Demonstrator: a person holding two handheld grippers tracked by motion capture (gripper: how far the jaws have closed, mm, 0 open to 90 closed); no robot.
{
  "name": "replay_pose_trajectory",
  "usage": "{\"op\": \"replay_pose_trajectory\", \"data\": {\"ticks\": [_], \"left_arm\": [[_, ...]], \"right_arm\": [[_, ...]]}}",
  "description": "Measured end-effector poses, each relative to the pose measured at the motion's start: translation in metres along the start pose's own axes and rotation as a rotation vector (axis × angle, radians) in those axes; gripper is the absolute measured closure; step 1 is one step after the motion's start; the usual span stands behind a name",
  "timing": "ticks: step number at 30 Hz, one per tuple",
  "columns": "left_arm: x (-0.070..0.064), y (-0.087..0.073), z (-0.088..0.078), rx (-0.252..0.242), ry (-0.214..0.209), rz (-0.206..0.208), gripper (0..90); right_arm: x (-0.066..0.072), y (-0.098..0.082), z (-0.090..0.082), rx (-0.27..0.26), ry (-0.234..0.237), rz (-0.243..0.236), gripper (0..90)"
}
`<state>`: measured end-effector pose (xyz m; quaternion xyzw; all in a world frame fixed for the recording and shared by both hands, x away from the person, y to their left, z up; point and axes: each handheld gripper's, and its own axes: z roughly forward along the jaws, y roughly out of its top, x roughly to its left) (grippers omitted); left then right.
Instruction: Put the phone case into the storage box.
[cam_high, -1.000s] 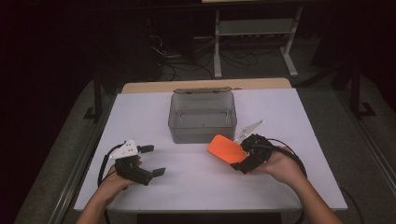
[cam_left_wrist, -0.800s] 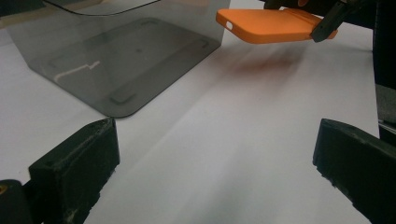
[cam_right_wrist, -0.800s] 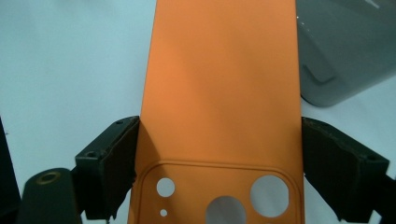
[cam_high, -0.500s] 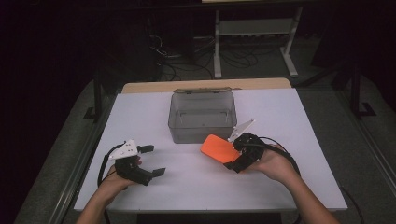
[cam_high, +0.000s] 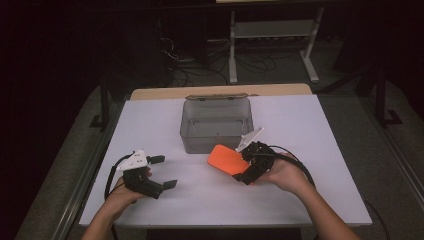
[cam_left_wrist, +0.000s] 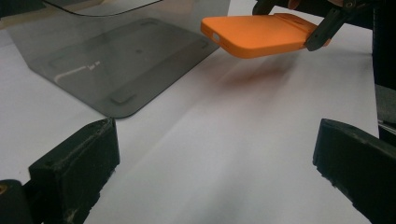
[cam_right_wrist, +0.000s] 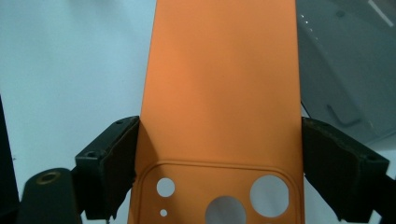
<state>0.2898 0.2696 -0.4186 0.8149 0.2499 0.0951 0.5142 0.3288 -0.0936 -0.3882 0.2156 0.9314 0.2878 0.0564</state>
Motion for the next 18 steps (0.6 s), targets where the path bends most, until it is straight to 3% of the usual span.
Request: {"op": "replay_pose_trajectory", "data": {"ticks": [18], "left_arm": [[0.000, 0.000, 0.000, -0.003, 0.002, 0.001, 0.3]], "right_arm": [[0.006, 0.021, 0.014, -0.005, 0.032, -0.039, 15.2]]}}
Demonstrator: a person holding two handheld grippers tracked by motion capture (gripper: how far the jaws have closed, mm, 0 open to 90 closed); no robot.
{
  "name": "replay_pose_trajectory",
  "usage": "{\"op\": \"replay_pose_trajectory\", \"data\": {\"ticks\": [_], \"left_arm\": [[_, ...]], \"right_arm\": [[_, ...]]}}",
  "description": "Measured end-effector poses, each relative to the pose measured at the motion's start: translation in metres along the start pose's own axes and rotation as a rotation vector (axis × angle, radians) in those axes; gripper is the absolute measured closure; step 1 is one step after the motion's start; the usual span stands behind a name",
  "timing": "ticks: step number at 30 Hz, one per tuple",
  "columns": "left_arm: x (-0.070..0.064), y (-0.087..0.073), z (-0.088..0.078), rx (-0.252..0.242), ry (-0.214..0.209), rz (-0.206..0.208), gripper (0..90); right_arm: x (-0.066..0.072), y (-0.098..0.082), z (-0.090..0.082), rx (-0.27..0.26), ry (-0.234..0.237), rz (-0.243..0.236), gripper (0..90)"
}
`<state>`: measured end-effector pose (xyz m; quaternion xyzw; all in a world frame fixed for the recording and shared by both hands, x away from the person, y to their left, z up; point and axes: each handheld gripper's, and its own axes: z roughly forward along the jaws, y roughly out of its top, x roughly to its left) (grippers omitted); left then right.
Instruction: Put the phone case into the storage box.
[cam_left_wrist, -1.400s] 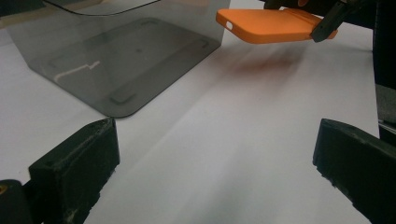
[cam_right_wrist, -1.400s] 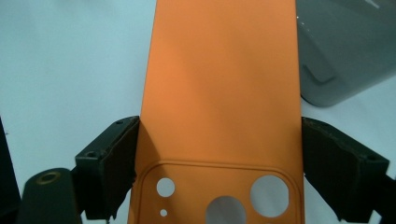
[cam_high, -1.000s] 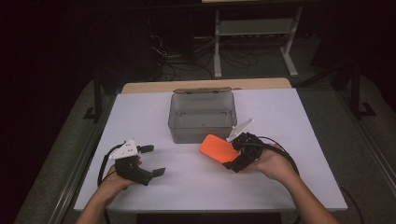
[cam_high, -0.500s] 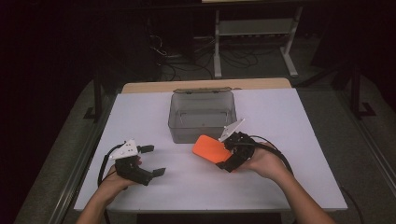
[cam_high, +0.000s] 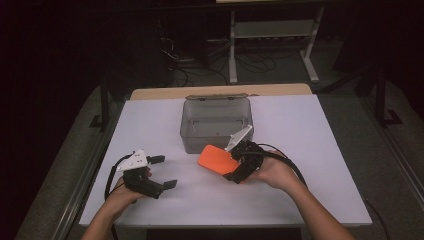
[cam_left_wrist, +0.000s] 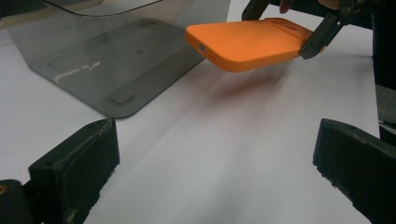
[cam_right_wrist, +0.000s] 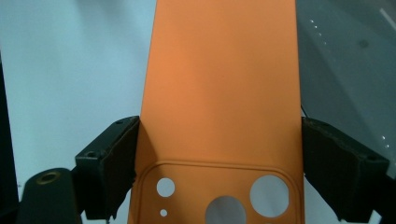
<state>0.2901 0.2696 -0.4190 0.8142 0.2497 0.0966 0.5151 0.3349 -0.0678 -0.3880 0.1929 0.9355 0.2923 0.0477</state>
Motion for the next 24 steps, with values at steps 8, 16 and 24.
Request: {"op": "replay_pose_trajectory", "data": {"ticks": [8, 16, 24], "left_arm": [[0.0005, -0.0002, 0.0001, 0.003, 0.004, -0.003, 0.2], [0.0013, 0.0004, 0.0002, 0.009, 0.012, 0.000, 0.2], [-0.0004, 0.0049, 0.0047, 0.003, 0.000, 0.011, 0.3]], "right_arm": [[0.0023, 0.0057, 0.0074, -0.005, 0.007, -0.018, 15.1], [0.0030, 0.0055, 0.0061, -0.007, 0.006, -0.018, 15.1], [0.0030, 0.0055, 0.0072, 0.000, 0.005, -0.026, 15.1]]}}
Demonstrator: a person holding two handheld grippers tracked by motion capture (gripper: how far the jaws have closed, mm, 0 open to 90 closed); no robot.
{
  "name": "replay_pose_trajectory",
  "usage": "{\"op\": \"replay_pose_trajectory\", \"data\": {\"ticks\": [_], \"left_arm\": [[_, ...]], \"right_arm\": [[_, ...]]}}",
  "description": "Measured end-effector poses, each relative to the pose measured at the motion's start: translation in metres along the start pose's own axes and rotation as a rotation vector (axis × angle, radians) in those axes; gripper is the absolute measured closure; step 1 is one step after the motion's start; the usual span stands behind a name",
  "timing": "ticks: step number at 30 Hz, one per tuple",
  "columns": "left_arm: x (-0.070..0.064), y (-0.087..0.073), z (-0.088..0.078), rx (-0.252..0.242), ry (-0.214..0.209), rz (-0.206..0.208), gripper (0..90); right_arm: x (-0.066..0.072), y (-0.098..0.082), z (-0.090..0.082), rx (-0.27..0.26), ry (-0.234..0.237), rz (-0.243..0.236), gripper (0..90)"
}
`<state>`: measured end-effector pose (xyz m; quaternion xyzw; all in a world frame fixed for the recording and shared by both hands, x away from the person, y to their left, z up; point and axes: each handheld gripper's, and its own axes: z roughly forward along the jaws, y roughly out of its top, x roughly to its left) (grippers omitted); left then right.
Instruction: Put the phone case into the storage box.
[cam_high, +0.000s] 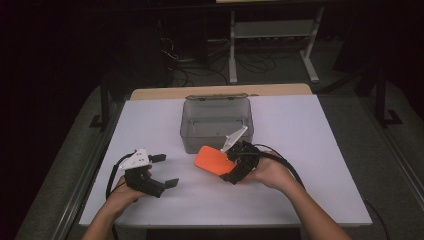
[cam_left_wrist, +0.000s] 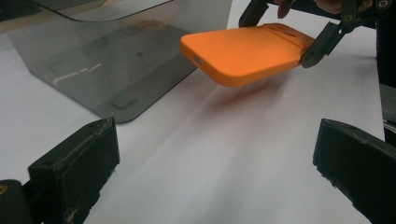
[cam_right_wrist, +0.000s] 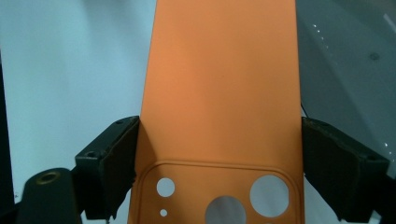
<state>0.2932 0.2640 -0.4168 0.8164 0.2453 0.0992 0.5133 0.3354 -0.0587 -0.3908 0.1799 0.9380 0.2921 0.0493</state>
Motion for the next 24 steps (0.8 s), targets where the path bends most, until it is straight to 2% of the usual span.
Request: {"op": "replay_pose_trajectory", "data": {"ticks": [6, 24], "left_arm": [[-0.003, 0.005, 0.007, -0.027, -0.012, -0.005, 0.3], [-0.010, 0.023, 0.028, -0.043, -0.030, 0.027, 0.3]], "right_arm": [[0.001, 0.000, 0.001, 0.004, 0.003, 0.002, 15.1], [0.000, 0.001, 0.002, 0.009, 0.000, -0.009, 15.1]]}}
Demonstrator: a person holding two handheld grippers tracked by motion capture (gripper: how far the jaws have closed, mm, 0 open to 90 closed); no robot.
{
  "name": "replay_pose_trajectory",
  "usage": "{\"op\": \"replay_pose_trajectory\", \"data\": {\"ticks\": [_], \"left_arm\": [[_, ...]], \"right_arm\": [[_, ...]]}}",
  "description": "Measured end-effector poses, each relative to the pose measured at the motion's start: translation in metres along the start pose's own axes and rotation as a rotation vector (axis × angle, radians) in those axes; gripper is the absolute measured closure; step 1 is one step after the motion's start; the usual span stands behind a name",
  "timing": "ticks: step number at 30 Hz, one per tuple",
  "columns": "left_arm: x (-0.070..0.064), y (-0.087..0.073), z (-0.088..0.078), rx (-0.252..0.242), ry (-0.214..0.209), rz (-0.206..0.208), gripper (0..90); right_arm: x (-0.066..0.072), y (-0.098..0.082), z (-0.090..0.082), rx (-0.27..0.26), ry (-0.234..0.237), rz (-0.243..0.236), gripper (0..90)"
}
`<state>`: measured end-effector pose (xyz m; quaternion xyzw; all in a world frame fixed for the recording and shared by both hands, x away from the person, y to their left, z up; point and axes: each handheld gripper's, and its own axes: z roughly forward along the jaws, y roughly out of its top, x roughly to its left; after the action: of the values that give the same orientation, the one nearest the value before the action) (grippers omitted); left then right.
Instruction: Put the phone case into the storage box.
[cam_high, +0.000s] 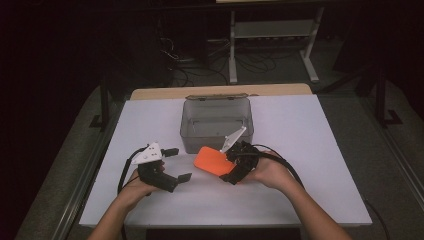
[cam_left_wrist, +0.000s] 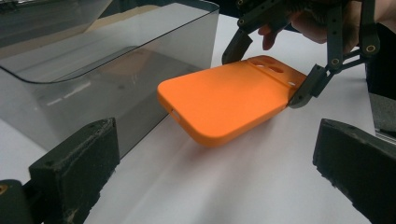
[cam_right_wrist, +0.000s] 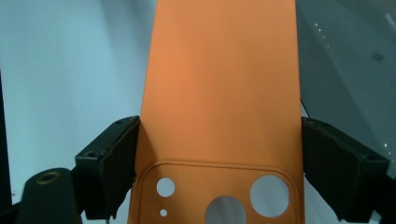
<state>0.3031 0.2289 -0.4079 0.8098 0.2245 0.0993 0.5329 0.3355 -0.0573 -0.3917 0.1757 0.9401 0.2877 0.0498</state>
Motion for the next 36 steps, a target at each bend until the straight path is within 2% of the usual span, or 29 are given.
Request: {"op": "replay_pose_trajectory", "data": {"ticks": [13, 24, 36], "left_arm": [[-0.004, 0.012, 0.014, -0.011, -0.016, 0.024, 0.3], [-0.003, 0.020, 0.025, -0.023, -0.027, 0.031, 0.3], [-0.007, 0.027, 0.045, -0.028, -0.052, 0.030, 0.4]], "right_arm": [[-0.001, 0.000, -0.001, 0.003, 0.000, -0.001, 15.1], [-0.001, -0.001, 0.001, 0.008, 0.002, -0.005, 15.2], [-0.002, -0.001, 0.000, 0.009, 0.003, -0.004, 15.1]]}}
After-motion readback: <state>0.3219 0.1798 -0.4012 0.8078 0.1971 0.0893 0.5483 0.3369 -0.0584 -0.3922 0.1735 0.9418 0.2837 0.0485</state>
